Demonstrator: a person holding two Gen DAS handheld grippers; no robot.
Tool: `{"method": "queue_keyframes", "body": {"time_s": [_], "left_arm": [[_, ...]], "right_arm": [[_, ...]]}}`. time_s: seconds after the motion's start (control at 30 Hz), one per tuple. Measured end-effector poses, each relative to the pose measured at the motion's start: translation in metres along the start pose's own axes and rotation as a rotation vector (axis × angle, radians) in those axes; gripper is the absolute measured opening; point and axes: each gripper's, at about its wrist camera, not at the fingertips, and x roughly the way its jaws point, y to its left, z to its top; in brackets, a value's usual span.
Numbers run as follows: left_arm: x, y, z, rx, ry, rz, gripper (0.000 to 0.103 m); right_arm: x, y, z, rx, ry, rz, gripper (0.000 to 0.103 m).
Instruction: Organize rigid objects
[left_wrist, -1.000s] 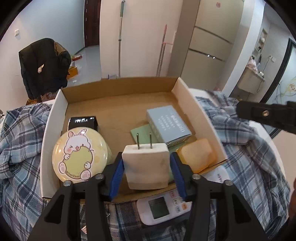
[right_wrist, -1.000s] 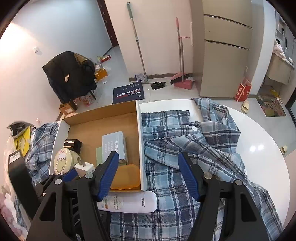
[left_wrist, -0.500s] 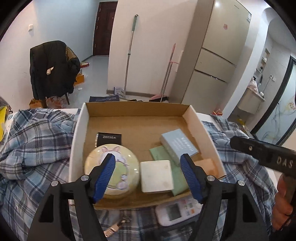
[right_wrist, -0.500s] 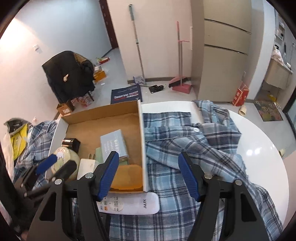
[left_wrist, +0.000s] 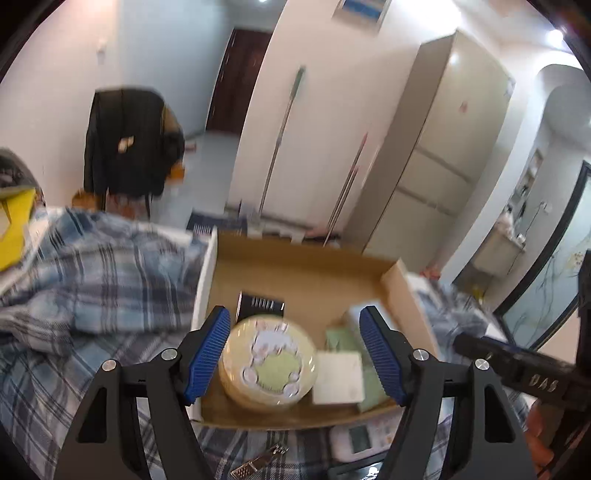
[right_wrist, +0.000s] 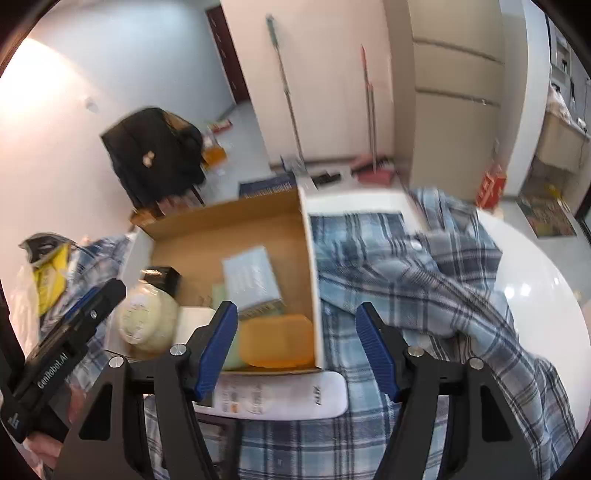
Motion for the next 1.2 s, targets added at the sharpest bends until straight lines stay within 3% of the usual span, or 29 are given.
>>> {"method": "queue_keyframes", "body": {"time_s": [0.1, 0.2, 0.33, 0.4, 0.5, 0.6, 0.7, 0.77, 0.87, 0.97, 1.07, 1.2], "left_arm": [[-0.036, -0.012, 0.007, 0.034, -0.098, -0.003, 0.075], [-0.067, -0.027, 0.009, 0.1, -0.178, 0.02, 0.075], [-0.083, -0.038, 0.019, 0.105, -0.216, 0.009, 0.076], [-0.084, -0.042, 0.034, 0.118, -0.219, -0.036, 0.076], [-0.085, -0.041, 0.051, 0.126, -0.25, -0.022, 0.076], [-0.089, -0.03, 0.059, 0.068, -0.247, -0.064, 0.076], [-0.107, -0.023, 0.06, 0.025, -0.214, -0.06, 0.076], [-0.129, -0.022, 0.055, 0.041, -0.221, -0.068, 0.076], [-0.165, -0.022, 0.036, 0.108, -0.226, -0.012, 0.076], [-0.188, -0.014, 0.017, 0.095, -0.178, 0.006, 0.076], [-0.201, -0.006, -0.001, 0.101, -0.13, -0.044, 0.076], [-0.201, -0.001, -0.019, 0.137, -0.111, -0.001, 0.076]], "right_arm": [[-0.012, -0.001, -0.003, 0.038, -0.001, 0.08, 0.065], [-0.021, -0.011, 0.001, 0.076, -0.014, 0.09, 0.065], [-0.035, -0.024, 0.017, 0.123, -0.05, 0.11, 0.066], [-0.04, -0.016, 0.031, 0.064, -0.067, 0.107, 0.066], [-0.044, 0.004, 0.042, -0.066, -0.116, 0.08, 0.068], [-0.041, 0.004, 0.042, -0.049, -0.096, 0.07, 0.068], [-0.05, 0.006, 0.036, -0.04, -0.058, 0.022, 0.068], [-0.068, 0.007, 0.027, -0.023, -0.039, 0.021, 0.068], [-0.107, 0.01, 0.003, 0.003, -0.064, 0.078, 0.068], [-0.133, 0.024, -0.022, -0.035, -0.074, 0.044, 0.068], [-0.142, 0.04, -0.042, -0.075, -0.061, 0.048, 0.068], [-0.135, 0.058, -0.064, -0.092, -0.04, 0.048, 0.07]]}}
